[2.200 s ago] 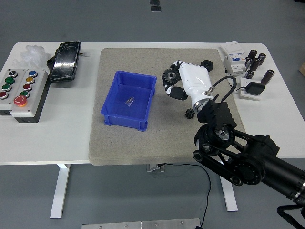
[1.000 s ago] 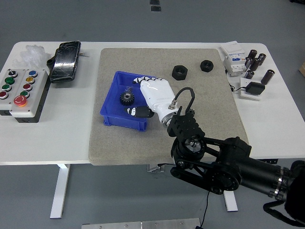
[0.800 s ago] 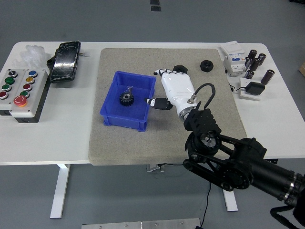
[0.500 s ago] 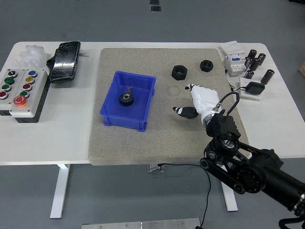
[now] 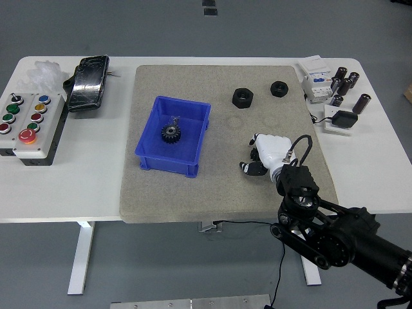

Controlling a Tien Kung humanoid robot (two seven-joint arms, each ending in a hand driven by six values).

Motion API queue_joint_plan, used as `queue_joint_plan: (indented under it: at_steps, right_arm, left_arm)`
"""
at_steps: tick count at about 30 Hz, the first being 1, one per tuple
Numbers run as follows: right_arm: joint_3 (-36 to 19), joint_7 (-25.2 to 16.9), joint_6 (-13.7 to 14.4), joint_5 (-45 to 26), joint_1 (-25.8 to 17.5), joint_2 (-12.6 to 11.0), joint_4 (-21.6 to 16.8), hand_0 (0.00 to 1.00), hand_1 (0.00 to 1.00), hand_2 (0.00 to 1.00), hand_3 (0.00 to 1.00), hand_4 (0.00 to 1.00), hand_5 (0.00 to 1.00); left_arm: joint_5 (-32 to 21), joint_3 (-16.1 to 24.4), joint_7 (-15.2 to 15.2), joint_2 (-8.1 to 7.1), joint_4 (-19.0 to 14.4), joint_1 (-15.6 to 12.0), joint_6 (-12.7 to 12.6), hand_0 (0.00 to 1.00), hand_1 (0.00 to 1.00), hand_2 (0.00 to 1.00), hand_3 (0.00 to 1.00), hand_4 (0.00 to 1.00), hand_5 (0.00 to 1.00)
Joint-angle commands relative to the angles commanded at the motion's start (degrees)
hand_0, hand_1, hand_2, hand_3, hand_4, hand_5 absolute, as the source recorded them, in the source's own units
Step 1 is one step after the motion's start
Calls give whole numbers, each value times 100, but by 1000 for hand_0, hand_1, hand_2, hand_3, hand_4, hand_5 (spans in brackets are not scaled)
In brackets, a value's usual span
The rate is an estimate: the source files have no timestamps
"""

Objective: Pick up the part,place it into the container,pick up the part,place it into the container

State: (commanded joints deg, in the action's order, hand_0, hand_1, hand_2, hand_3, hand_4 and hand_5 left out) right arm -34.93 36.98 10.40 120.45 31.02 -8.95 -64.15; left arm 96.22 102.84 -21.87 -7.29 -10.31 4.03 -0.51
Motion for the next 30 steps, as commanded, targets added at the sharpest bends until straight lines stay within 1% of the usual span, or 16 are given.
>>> queue_joint_plan:
  at_steps: [2, 3, 7, 8, 9, 14, 15, 18, 20, 23, 26, 28, 30]
  right_arm:
    - [5, 0, -46, 19, 5, -10, -6, 307, 487, 389, 498, 277, 91]
    - [5, 0, -80, 41, 10, -14, -13, 284, 435, 316, 399, 102, 12]
    - [3, 0, -165, 77, 26, -22, -11, 284, 435, 316, 399, 102, 12]
    - [5, 0, -172, 77, 28, -25, -5, 284, 435, 316, 399, 102, 12]
    - [7, 0, -174, 78, 30, -27, -1, 280, 433, 309, 387, 80, 2]
    - [41, 0, -161, 79, 71, -63, -11, 280, 433, 309, 387, 80, 2]
    - [67, 0, -158, 71, 99, -75, -33, 275, 427, 308, 374, 61, 2]
    - [218, 0, -129, 19, 263, -101, -186, 275, 427, 308, 374, 61, 2]
    - [396, 0, -70, -9, 449, -70, -353, 275, 427, 308, 374, 61, 2]
    - [693, 0, 30, -9, 747, 100, -561, 270, 424, 307, 364, 66, 2]
    - [994, 0, 187, -18, 1008, 359, -643, 270, 424, 307, 364, 66, 2]
    - [1185, 0, 332, -22, 1127, 498, -642, 263, 423, 299, 346, 58, 2]
    - [1406, 0, 579, -10, 1227, 620, -596, 263, 423, 299, 346, 58, 2]
  left_arm:
    - [-3, -2, 13, -1, 0, -4, -7, 700, 720, 716, 798, 803, 454]
    - [2, -4, 18, -3, 0, -6, -9, 700, 720, 717, 797, 803, 452]
    - [1, -19, 41, -10, 0, -9, -14, 700, 720, 717, 797, 803, 452]
    - [-5, -28, 49, -10, 0, -8, -14, 700, 720, 717, 797, 803, 452]
    - [-10, -34, 56, -8, 0, -7, -14, 698, 720, 716, 798, 802, 450]
    - [-30, -57, 79, 3, 0, -6, -15, 698, 720, 716, 798, 802, 450]
    - [-31, -57, 79, 3, 0, -6, -15, 699, 720, 717, 798, 800, 446]
    - [-26, -45, 72, 2, 0, -8, -20, 699, 720, 717, 798, 800, 446]
    - [-17, -34, 62, -1, 0, -11, -23, 699, 720, 717, 798, 800, 446]
    - [-10, -25, 45, -5, 0, -8, -26, 699, 719, 717, 798, 801, 446]
    - [-26, -45, 37, -3, 0, 11, -23, 699, 719, 717, 798, 801, 446]
    - [-49, -70, 38, 0, 0, 25, -20, 699, 719, 718, 797, 802, 448]
    - [-67, -89, 37, 4, 0, 35, -18, 699, 719, 718, 797, 802, 448]
